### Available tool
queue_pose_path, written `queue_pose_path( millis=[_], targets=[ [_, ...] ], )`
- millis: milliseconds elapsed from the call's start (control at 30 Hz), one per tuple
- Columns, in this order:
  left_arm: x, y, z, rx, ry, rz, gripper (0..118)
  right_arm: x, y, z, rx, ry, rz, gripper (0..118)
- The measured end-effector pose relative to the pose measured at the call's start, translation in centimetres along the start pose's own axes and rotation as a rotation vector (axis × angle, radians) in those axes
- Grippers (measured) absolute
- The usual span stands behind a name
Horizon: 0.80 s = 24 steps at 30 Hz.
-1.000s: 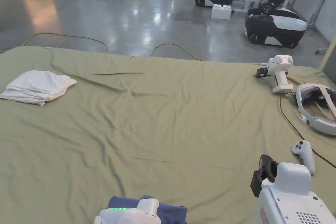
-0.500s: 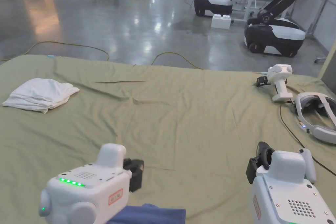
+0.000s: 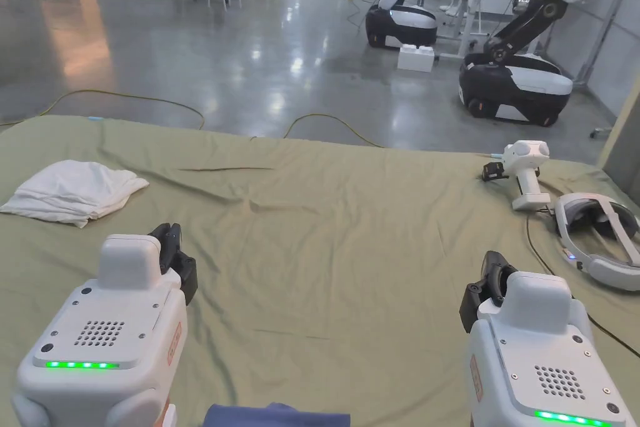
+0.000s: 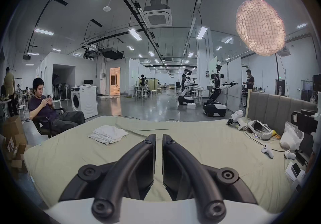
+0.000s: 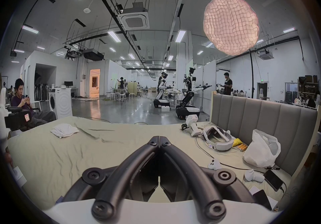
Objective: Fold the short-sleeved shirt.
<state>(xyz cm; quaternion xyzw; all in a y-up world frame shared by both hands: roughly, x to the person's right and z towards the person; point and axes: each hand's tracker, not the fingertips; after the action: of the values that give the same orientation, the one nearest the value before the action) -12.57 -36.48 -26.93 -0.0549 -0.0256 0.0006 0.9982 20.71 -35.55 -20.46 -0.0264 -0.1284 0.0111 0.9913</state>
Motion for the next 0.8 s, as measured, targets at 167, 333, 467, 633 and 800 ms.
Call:
queue_pose_path(
  millis=[167, 333, 467, 633, 800],
  targets=[
    [-0.8, -0.8, 0.1, -0.048, -0.026, -0.015, 9, -0.2, -0.7, 1.6, -0.063, 0.026, -0.028, 0],
    [-2.2, -2.6, 1.0, -0.140, -0.057, -0.007, 9, -3.9, -5.4, 4.5, -0.266, 0.141, -0.007, 0],
    [-3.8, -4.8, 2.0, -0.239, -0.068, 0.027, 9, -8.5, -10.4, 6.7, -0.424, 0.281, 0.040, 0],
    [-6.3, -8.0, 3.3, -0.401, -0.096, 0.105, 9, -12.4, -15.4, 7.2, -0.509, 0.338, 0.105, 0],
    [-9.2, -11.3, 3.7, -0.603, -0.180, 0.265, 11, -12.8, -20.1, 5.3, -0.608, 0.279, 0.157, 0]
  ],
)
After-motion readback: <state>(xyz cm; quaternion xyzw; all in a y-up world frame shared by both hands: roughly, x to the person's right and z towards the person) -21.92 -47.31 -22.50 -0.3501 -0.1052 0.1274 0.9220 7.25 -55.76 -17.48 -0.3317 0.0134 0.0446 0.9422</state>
